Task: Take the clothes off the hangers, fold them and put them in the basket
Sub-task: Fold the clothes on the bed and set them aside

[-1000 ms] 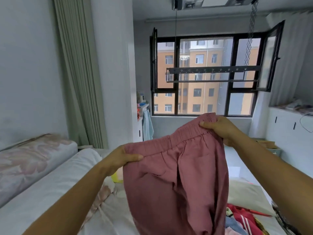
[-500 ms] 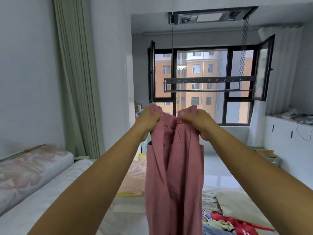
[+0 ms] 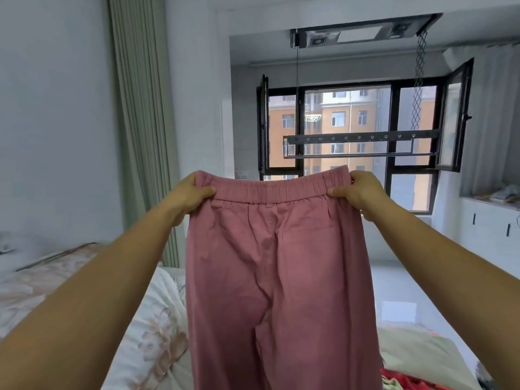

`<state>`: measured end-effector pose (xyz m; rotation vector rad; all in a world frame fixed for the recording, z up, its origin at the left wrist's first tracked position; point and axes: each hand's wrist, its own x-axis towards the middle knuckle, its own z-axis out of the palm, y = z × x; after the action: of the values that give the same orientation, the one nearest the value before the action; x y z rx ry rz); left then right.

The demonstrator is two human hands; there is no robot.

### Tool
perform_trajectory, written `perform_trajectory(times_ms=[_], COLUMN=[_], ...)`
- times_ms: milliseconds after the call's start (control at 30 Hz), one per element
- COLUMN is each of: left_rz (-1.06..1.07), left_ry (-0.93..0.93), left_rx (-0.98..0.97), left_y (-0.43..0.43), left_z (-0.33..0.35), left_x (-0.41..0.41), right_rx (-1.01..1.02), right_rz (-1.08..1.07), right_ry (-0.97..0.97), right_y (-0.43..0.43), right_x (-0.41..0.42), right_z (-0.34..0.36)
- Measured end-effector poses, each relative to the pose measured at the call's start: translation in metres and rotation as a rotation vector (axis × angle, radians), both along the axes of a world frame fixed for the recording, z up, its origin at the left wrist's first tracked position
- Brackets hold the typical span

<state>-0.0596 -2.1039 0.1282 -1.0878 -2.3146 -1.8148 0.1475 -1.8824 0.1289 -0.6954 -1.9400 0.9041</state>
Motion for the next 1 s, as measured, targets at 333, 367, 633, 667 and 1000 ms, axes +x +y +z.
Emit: perform_trajectory(times_ms=[333,367,633,667,1000], left_rz=[0.191,0.179,-0.225,-0.258,-0.048], left_ry=[-0.024,0.013,0.466,0.475,0.407], left_rx=[0.082,0.123,0.048,0.017,0.222], left_y=[0.024,0.032,0.063,0.062,0.078], left_z=[0.012,0.014,-0.021,-0.023,-0.045], left_x=[0.034,0.046,0.091,0.088,0.094], right_rx=[0.256,0.229,-0.278,-0.289,-0.248], right_rz=[-0.120,-0.082,0.363,0.415,0.543], right_ry=[-0.190,-0.158,0.219,0.216,0.211], right_y=[-0.041,-0.047,-0.065,-0.065,-0.073], right_x=[-0.036,-0.043,-0.048,-0.042,-0.046], right_z=[0.013,0.017,0.016,0.015,-0.011])
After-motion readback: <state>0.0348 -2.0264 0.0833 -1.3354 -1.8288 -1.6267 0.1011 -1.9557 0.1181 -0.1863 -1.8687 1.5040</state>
